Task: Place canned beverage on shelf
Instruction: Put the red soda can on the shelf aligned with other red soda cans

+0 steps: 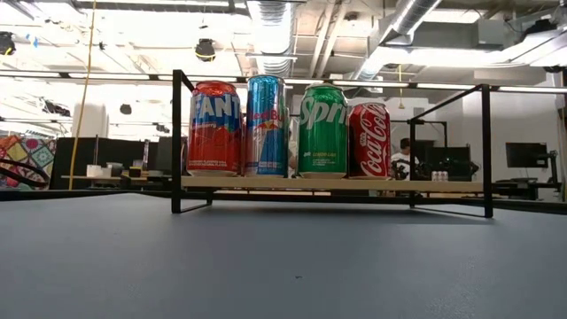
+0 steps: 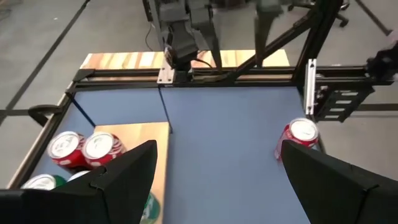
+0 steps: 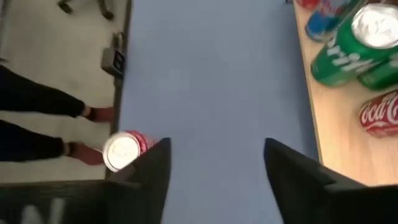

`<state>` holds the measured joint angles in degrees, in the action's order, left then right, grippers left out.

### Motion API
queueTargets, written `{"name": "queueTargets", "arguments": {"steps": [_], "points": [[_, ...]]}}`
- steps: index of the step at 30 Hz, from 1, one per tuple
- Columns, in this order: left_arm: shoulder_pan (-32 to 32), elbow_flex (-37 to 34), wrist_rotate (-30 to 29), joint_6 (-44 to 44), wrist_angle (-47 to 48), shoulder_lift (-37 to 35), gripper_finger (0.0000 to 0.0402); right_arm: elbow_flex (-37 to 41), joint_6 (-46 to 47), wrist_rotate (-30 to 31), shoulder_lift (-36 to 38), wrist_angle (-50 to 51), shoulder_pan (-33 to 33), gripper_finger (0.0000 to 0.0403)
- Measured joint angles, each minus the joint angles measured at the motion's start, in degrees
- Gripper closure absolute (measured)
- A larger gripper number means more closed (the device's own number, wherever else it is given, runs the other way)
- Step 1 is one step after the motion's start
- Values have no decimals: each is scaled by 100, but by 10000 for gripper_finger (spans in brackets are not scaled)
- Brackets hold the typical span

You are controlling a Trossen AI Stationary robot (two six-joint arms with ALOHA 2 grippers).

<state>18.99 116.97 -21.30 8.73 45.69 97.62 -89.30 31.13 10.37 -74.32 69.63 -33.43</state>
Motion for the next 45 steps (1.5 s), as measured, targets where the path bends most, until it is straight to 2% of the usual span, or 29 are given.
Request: {"name": "queueTargets", "arguments": {"steps": [3, 6, 8, 13, 18, 25, 32, 40, 45], "points": [[10, 0, 1, 112, -124, 0, 72, 0, 209, 241, -314, 126, -374, 137], [4, 2, -7, 178, -311, 0, 72, 0, 48, 295, -706, 153, -725, 118], [0, 0, -15, 209, -375, 0, 72, 0, -349, 247, -970, 152, -895, 111], [2, 0, -11, 566, -429, 0, 72, 1, -1568, -406, -1678, 117, -1255, 106], [8, 0, -46, 917, -447, 0, 72, 4, -2770, -468, -2148, -30, -1495, 106], [20, 0, -46, 1203, -438, 0, 72, 4, -3968, -595, -2421, -648, -1454, 106], [26, 0, -57, 1211, -442, 0, 72, 4, -5095, -839, -2714, -625, -1407, 106], [28, 1, -174, 1214, -439, 0, 72, 4, -5767, -840, -2815, -1220, -1283, 106], [28, 0, -188, 1211, -439, 0, 72, 71, -6159, -1211, -2815, -1295, -1135, 106]]}}
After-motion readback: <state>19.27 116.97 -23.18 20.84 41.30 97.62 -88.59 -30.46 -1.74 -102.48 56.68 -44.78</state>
